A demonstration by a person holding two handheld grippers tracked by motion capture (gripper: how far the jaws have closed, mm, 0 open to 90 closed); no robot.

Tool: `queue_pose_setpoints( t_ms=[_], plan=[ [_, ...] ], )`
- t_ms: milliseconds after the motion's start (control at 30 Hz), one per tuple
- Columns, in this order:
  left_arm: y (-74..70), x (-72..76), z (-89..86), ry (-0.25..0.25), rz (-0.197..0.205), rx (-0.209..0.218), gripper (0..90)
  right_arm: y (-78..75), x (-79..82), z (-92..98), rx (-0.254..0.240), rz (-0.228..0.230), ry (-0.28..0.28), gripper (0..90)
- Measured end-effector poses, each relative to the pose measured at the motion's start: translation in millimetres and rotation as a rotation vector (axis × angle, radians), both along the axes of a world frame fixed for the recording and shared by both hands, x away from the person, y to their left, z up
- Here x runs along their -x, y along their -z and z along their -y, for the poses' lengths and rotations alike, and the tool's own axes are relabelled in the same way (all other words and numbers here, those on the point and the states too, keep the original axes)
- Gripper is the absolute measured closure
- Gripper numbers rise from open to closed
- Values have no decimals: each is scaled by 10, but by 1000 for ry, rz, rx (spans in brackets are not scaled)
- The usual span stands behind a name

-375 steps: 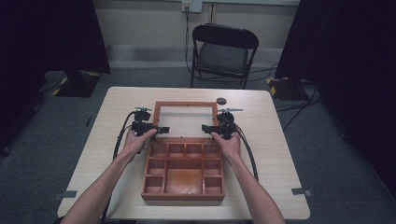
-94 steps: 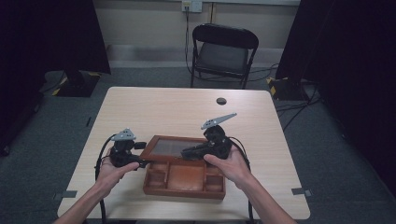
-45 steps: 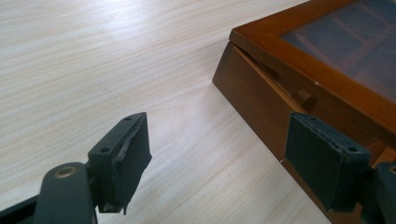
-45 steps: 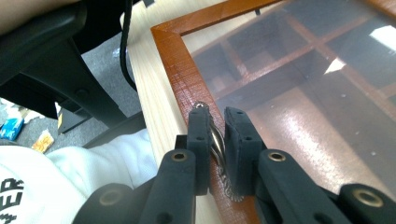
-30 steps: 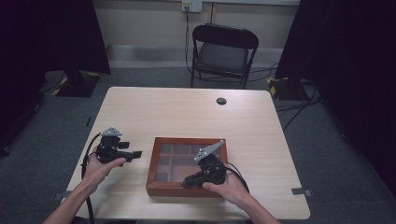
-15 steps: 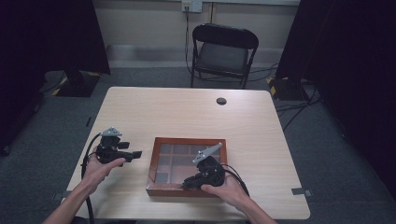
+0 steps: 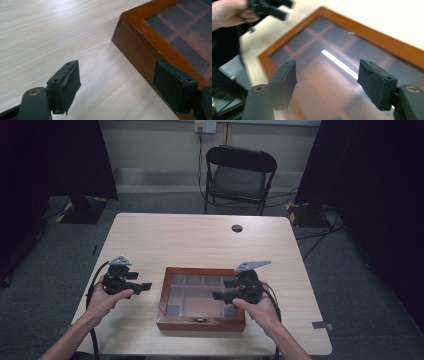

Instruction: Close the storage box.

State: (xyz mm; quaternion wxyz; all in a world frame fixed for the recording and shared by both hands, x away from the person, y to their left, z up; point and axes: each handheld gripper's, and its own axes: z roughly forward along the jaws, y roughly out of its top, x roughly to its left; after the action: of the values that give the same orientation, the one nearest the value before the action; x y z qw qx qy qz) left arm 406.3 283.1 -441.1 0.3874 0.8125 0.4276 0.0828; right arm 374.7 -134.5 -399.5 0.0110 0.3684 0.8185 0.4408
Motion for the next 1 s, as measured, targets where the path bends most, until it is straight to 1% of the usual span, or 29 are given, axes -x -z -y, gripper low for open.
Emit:
queue_pose_setpoints(
  t_ms=[33, 100, 200, 233, 300, 333, 400, 433, 467, 500, 567, 600, 667, 700, 733, 767, 800, 833, 867, 933, 967, 1000],
  plan=[
    [7, -6, -25, -8, -3, 2, 214, 12, -16, 71, 6, 1, 30, 262],
    [29, -27, -75, -28, -11, -8, 209, 51, -55, 223, 10, -14, 101, 215],
    [75, -61, -152, -63, -20, -16, 195, 114, -109, 462, 10, -19, 196, 175],
    [95, -72, -176, -76, -28, -8, 191, 128, -124, 540, 11, -24, 225, 167],
    [140, -90, -222, -100, -38, -7, 188, 146, -152, 694, 13, -35, 272, 152],
    [164, -92, -243, -108, -45, -5, 188, 152, -161, 766, 25, -33, 300, 151],
    [210, -93, -276, -108, -58, -18, 189, 168, -173, 896, 68, -22, 365, 153],
    [228, -95, -285, -114, -68, -18, 188, 192, -171, 965, 67, -24, 393, 152],
    [245, -100, -300, -116, -73, -16, 188, 228, -169, 1035, 58, -34, 410, 151],
    [268, -104, -300, -119, -79, -11, 188, 273, -171, 1096, 63, -45, 429, 151],
    [310, -119, -283, -120, -99, -47, 188, 380, -179, 1200, 80, -72, 474, 151],
    [323, -122, -273, -121, -101, -56, 188, 436, -187, 1241, 91, -89, 495, 151],
    [335, -123, -258, -120, -96, -76, 188, 534, -207, 1298, 133, -123, 525, 153],
    [340, -123, -247, -127, -94, -83, 194, 593, -227, 1327, 159, -132, 533, 162],
    [344, -122, -242, -117, -94, -94, 200, 622, -234, 1340, 172, -141, 529, 174],
    [356, -118, -227, -117, -84, -102, 198, 656, -242, 1347, 192, -145, 524, 175],
    [369, -117, -219, -119, -82, -110, 197, 703, -254, 1345, 225, -145, 518, 161],
    [390, -117, -212, -118, -83, -119, 194, 736, -252, 1333, 245, -152, 519, 152],
    [403, -115, -213, -118, -82, -138, 191, 768, -253, 1317, 270, -152, 517, 148],
    [439, -100, -203, -140, -40, -168, 174, 783, -242, 1285, 309, -128, 534, 149],
    [465, -89, -192, -163, -13, -170, 165, 794, -241, 1277, 311, -118, 547, 141],
    [478, -82, -195, -170, 1, -184, 151, 814, -237, 1266, 312, -95, 562, 138]
  ],
)
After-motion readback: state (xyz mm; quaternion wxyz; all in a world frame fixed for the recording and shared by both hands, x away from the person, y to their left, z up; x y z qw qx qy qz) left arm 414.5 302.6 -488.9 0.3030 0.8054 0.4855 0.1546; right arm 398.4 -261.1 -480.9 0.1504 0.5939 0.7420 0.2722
